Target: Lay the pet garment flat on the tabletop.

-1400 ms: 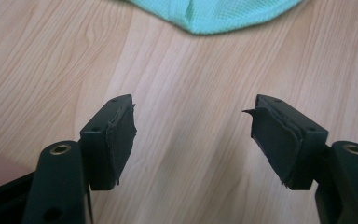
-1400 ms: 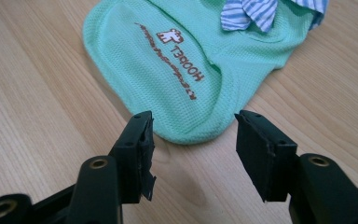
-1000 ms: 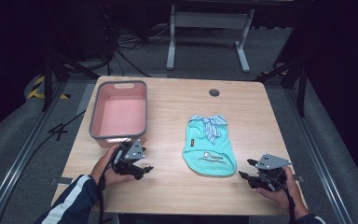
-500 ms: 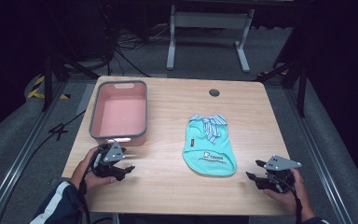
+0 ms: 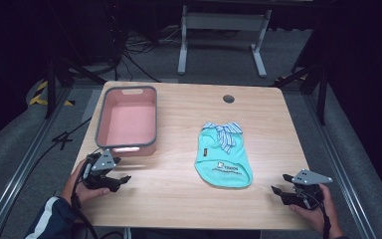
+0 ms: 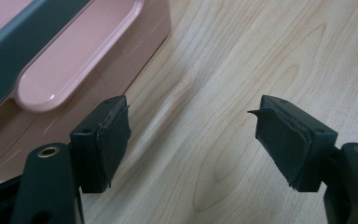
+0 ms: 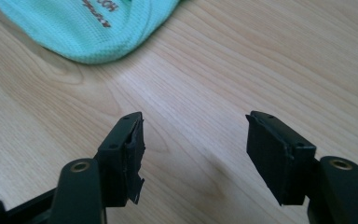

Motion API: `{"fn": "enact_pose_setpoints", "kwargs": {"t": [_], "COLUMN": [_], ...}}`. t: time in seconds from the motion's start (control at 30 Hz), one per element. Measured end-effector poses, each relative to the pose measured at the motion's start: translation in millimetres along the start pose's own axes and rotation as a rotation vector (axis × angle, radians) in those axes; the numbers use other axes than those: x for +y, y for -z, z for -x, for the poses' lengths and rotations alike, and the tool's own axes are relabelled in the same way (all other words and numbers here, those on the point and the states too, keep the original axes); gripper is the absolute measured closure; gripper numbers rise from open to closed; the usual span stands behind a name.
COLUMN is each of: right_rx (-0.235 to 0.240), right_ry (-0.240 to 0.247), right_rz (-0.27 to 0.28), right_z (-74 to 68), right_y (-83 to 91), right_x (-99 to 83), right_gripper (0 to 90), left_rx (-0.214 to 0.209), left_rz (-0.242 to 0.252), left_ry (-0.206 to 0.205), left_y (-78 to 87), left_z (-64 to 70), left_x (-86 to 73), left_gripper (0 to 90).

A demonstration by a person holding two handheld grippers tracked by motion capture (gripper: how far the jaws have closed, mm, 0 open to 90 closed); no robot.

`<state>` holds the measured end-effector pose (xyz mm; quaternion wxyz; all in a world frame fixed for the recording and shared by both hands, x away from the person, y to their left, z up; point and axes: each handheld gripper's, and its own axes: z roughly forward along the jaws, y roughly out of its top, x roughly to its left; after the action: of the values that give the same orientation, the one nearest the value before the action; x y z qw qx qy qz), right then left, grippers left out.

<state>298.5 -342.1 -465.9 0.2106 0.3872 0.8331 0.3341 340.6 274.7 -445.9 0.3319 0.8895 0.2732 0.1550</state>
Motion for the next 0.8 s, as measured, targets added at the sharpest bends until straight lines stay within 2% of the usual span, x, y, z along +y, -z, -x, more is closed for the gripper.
{"fn": "enact_pose_setpoints", "kwargs": {"t": [0.27,0.4,0.43,0.5,0.57,0.63,0.67,0.7,0.8], "right_rx": [-0.018,-0.020,-0.017,-0.014,-0.001,0.002,0.003,0.004,0.004], "right_ry": [-0.092,-0.113,-0.119,-0.125,-0.136,-0.139,-0.140,-0.139,-0.136], "right_rz": [0.006,0.008,0.009,0.016,0.027,0.039,0.042,0.040,0.037], "right_z": [12.7,16.1,16.4,17.7,20.2,21.7,22.3,22.7,23.5], "right_y": [7.4,9.1,9.0,8.8,8.3,7.8,7.8,7.9,7.4], "right_x": [-25.1,-30.9,-32.2,-34.2,-36.5,-38.0,-38.4,-38.5,-38.4], "right_gripper": [36.5,35.7,35.4,34.6,33.4,32.9,32.7,31.8,30.3], "left_rx": [0.000,-0.004,-0.005,0.017,0.015,-0.005,-0.005,-0.012,-0.008], "left_rz": [-0.012,-0.022,-0.021,-0.040,-0.047,-0.027,-0.027,-0.032,-0.008], "left_ry": [0.053,0.044,0.054,0.054,0.068,0.106,0.106,0.125,0.157], "left_y": [2.4,2.2,1.7,2.2,3.6,7.3,7.3,7.5,8.8], "left_z": [-11.5,-11.8,-10.7,-9.1,-7.6,-7.7,-7.7,-7.5,-7.5], "left_x": [-16.2,-23.7,-26.1,-32.0,-38.3,-46.9,-46.9,-52.4,-58.9], "left_gripper": [26.3,26.3,26.1,25.2,23.6,23.2,22.9,22.8,21.3]}}
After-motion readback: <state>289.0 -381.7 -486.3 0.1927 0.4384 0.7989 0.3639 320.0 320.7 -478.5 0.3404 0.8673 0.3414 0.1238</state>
